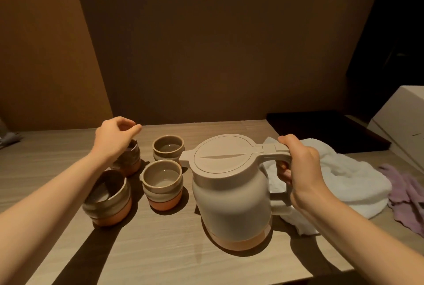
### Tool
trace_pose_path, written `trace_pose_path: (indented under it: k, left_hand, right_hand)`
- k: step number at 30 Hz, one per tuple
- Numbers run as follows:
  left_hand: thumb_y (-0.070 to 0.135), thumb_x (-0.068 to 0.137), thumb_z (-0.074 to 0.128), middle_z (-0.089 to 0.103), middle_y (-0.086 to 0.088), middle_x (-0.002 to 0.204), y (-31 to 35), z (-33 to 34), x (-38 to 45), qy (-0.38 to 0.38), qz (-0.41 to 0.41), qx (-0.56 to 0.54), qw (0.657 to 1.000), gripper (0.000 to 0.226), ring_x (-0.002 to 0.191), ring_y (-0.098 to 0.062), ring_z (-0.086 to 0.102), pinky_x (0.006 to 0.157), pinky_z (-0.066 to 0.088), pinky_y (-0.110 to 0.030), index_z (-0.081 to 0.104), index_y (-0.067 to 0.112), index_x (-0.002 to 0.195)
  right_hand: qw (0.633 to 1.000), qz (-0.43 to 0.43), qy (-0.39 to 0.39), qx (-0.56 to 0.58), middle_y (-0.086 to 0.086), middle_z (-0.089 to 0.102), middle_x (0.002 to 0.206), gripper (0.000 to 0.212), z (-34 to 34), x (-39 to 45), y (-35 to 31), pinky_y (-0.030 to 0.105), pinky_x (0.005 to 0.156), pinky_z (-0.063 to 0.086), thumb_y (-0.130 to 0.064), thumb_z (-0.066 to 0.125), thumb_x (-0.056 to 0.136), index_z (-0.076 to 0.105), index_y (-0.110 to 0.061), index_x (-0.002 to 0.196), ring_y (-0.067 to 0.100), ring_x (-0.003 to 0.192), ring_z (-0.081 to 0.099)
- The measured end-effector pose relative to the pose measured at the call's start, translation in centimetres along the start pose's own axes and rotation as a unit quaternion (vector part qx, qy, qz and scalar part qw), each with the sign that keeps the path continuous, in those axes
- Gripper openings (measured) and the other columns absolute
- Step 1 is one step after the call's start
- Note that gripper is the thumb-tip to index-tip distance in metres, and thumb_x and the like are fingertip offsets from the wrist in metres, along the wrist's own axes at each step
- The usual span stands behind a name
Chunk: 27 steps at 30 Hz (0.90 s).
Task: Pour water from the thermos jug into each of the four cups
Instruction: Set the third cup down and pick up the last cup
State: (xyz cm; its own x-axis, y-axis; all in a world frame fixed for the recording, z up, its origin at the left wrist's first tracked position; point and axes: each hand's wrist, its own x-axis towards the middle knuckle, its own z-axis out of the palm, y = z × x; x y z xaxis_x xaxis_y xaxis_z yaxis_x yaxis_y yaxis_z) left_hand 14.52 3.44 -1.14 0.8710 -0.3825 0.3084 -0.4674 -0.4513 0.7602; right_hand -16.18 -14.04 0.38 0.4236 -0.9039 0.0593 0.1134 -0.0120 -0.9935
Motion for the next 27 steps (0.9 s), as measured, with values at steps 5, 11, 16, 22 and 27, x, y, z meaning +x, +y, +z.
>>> trace_pose_path:
  k: [5,11,16,22,27]
  left_hand:
    - [0.051,0.070,0.078,0.054,-0.014,0.135,-3.2,-1.4,1.0,-0.067,-0.088,0.141,0.984,0.079,0.126,-0.037,0.047,0.098,0.045,-0.053,0.048,0.016,0.133]
    - [0.034,0.063,0.087,0.044,-0.020,0.143,-4.5,-1.4,1.1,-0.139,-0.153,0.121,0.971,0.104,0.126,-0.040,0.047,0.095,0.045,-0.049,0.028,0.011,0.147]
    - [0.031,0.061,0.089,0.051,-0.019,0.133,-5.1,-1.2,1.4,-0.143,-0.152,0.125,0.970,0.095,0.116,-0.037,0.053,0.082,0.048,-0.042,0.036,0.008,0.137]
    - [0.031,0.059,0.090,0.052,-0.018,0.127,-5.1,-1.2,1.6,-0.135,-0.161,0.089,0.974,0.091,0.105,-0.031,0.051,0.082,0.049,-0.043,0.039,0.008,0.131]
    - [0.027,0.060,0.089,0.048,-0.017,0.134,-4.1,-1.8,1.8,-0.093,-0.152,-0.001,0.984,0.093,0.122,-0.035,0.047,0.088,0.047,-0.044,0.038,0.009,0.135]
  right_hand:
    - [1.000,0.000,-0.007,-0.002,-0.003,0.041,0.043,0.040,0.6,-0.2,0.1,0.022,0.041,0.028,-0.024,0.052,0.089,0.051,-0.013,0.051,0.006,0.040,0.036]
    - [1.000,0.003,-0.016,0.000,-0.003,0.040,0.042,0.041,1.1,-0.4,0.2,0.022,0.040,0.027,-0.024,0.052,0.090,0.050,-0.015,0.050,0.006,0.038,0.034]
    - [1.000,0.003,-0.018,-0.010,-0.004,0.042,0.041,0.041,1.1,-0.5,0.3,0.022,0.041,0.027,-0.026,0.051,0.091,0.051,-0.014,0.052,0.006,0.038,0.036]
    - [1.000,0.004,-0.020,-0.005,-0.003,0.039,0.041,0.043,1.0,-0.5,0.3,0.023,0.040,0.027,-0.024,0.051,0.091,0.050,-0.015,0.049,0.006,0.038,0.035]
    - [1.000,0.002,-0.019,-0.005,-0.002,0.039,0.041,0.042,1.0,-0.6,0.3,0.021,0.038,0.026,-0.024,0.051,0.090,0.051,-0.014,0.049,0.007,0.037,0.034]
